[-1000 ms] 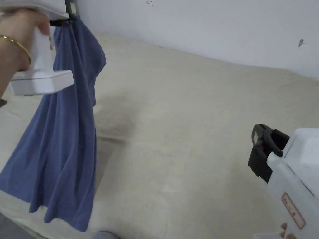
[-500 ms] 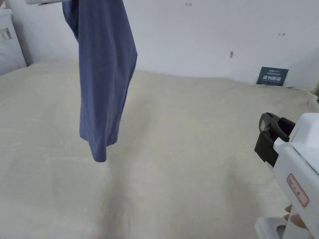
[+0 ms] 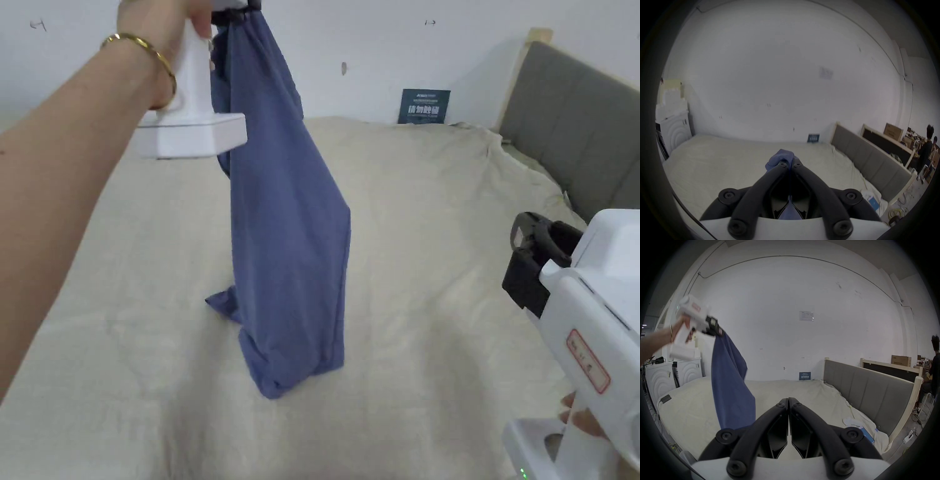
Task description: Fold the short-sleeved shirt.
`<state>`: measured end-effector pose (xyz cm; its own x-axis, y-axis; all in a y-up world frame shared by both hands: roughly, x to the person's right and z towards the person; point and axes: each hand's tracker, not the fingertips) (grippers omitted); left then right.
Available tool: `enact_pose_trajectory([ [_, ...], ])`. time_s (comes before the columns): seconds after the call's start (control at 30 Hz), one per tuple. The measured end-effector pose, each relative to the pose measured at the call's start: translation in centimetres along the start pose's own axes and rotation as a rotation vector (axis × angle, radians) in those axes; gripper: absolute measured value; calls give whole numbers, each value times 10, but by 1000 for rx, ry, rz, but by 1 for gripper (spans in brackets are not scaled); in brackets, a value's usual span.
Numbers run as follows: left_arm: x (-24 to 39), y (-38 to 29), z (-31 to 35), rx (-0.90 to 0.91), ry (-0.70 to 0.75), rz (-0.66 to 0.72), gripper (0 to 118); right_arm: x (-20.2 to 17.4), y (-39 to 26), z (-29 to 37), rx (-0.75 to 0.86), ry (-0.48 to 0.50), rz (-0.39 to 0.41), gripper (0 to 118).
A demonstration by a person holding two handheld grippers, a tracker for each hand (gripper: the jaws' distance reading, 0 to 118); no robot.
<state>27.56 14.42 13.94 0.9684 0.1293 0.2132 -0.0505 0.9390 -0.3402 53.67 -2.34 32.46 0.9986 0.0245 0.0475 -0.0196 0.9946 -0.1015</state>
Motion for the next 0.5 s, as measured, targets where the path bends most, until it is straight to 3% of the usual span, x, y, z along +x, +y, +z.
enact_pose_trajectory([
  [0.3, 67, -203, -78, -398, -87, -39, 0, 6, -23, -33, -80, -42, -21, 0],
  [0.5, 85, -295, -98, -587, -71, -50, 0, 6, -34, -49, -122, -56, -30, 0],
])
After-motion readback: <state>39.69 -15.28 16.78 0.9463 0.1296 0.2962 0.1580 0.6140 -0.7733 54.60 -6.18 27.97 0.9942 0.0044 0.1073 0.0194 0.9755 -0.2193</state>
